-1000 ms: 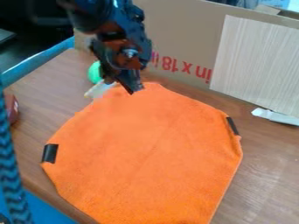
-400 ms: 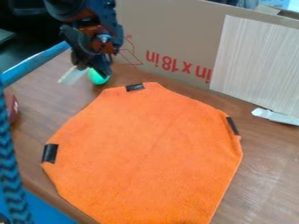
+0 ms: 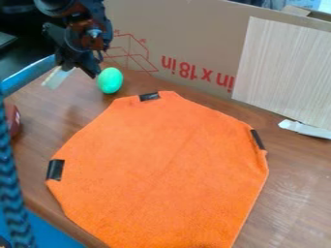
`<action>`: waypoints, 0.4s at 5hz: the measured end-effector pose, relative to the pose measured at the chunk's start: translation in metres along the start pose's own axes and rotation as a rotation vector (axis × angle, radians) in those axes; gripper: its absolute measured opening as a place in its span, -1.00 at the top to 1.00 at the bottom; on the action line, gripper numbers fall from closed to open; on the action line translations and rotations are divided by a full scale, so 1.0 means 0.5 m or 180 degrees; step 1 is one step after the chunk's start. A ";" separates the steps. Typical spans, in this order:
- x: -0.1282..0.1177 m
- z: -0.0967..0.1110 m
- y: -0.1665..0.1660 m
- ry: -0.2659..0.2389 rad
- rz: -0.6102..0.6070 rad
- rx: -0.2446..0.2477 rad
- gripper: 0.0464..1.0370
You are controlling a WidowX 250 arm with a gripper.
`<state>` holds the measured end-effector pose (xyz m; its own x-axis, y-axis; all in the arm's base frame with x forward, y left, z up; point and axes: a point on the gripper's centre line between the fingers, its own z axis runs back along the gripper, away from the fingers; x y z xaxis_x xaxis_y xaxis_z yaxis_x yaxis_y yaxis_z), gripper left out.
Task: Remove objects from the cloth
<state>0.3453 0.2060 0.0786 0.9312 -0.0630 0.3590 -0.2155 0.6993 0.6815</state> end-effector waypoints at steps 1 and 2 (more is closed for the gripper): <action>-0.012 -0.012 0.015 0.0048 -0.0006 0.0011 0.96; -0.029 -0.020 0.007 0.0076 -0.0076 -0.0022 0.96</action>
<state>0.3341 0.2164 0.0694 0.9428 -0.0628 0.3274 -0.1911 0.7028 0.6852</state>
